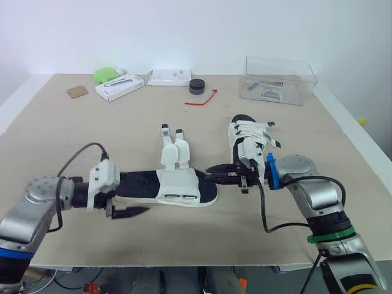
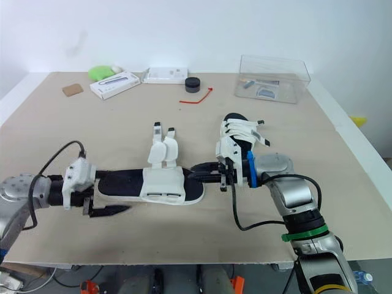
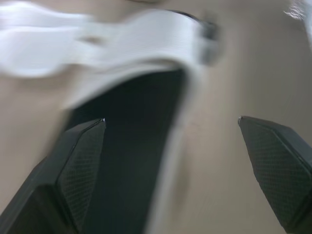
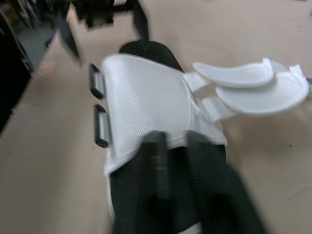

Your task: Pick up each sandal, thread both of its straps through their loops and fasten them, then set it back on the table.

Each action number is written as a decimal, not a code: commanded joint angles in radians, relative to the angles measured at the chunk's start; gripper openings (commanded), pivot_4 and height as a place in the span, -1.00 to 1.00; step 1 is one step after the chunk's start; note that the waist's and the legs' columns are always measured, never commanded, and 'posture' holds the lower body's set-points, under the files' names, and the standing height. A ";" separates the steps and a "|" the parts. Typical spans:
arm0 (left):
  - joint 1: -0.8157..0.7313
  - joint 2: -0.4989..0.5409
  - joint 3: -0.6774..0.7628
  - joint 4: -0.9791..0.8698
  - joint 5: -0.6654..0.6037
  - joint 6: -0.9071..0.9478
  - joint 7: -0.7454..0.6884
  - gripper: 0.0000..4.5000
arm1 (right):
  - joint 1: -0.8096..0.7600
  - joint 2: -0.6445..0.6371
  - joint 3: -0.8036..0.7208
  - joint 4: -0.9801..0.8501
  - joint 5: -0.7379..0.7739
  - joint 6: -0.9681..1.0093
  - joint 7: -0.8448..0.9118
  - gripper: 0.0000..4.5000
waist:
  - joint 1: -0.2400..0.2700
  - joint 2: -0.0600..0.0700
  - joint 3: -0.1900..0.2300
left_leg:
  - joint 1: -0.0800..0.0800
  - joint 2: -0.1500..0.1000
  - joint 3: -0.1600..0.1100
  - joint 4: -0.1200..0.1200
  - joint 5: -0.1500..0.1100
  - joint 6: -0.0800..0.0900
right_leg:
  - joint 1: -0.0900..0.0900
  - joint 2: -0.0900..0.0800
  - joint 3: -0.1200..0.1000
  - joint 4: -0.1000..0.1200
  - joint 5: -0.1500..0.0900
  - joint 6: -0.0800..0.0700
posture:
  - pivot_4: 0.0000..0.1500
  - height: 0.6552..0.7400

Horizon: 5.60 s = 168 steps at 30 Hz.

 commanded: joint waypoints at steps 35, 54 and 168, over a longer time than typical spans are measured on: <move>-0.609 -0.254 0.092 0.670 -0.250 0.943 0.285 1.00 | 0.019 0.013 0.112 -0.044 -0.112 -0.120 -0.027 -0.97 | -0.002 -0.002 0.000 | -0.002 -0.003 -0.004 0.001 0.000 -0.002 | 0.000 0.000 0.000 0.000 0.003 -0.006 | 1.00 1.00; -0.882 -0.392 0.132 1.233 -0.082 0.722 0.155 1.00 | 0.019 0.001 0.117 -0.041 -0.130 -0.154 -0.025 -0.97 | -0.002 -0.002 0.000 | -0.004 -0.004 -0.005 0.003 0.000 -0.002 | 0.000 0.000 -0.002 0.000 0.003 -0.006 | 1.00 1.00; -0.395 -0.011 -0.377 0.594 0.647 -1.756 0.290 -0.04 | -0.032 0.042 0.149 0.032 -0.184 -0.193 0.021 -1.00 | 0.000 -0.002 0.000 | -0.002 0.001 0.004 0.005 0.000 -0.003 | 0.000 0.000 0.001 0.001 0.006 -0.004 | 1.00 1.00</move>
